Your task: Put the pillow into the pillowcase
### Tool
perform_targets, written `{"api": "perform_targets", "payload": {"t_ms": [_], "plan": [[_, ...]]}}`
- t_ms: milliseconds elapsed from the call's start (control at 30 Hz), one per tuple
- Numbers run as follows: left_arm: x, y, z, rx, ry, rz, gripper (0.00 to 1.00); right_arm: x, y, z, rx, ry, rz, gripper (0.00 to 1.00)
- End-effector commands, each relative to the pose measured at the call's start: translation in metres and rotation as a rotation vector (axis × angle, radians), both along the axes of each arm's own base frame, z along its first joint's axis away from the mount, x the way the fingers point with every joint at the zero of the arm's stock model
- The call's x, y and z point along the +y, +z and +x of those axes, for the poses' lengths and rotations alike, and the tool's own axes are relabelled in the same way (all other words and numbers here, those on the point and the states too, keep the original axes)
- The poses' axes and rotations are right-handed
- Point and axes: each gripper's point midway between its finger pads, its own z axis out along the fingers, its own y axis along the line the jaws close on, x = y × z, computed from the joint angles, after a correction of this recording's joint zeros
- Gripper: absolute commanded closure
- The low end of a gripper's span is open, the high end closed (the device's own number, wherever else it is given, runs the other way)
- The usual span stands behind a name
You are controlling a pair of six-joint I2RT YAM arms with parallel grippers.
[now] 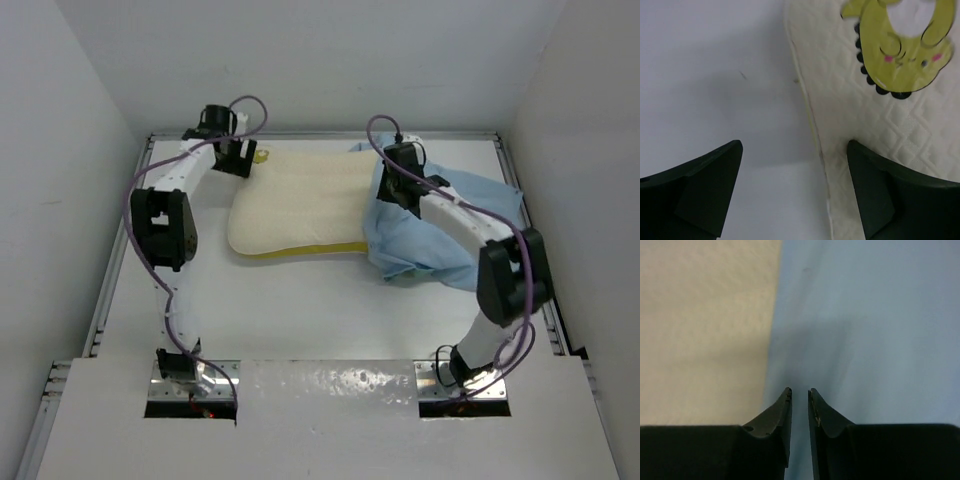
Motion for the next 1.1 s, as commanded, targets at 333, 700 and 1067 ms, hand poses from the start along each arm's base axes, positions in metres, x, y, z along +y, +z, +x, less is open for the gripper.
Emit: {"api": "perform_targets", "payload": {"t_ms": [333,700,1067], "plan": [[-0.091,-0.084,-0.167,0.128,-0.411,0.110,0.28,0.181,-0.088,0.062,0.182,0.275,0.270,0.89],[-0.197,0.025,-0.324,0.128,-1.140,-0.268,0.17,0.236,-0.054,0.023,0.046,0.472,0.341,0.83],[-0.069,0.119,-0.141,-0.212,-0.395,-0.176,0.36,0.147,0.016,0.040,-0.070,0.406,0.130,0.20]]}}
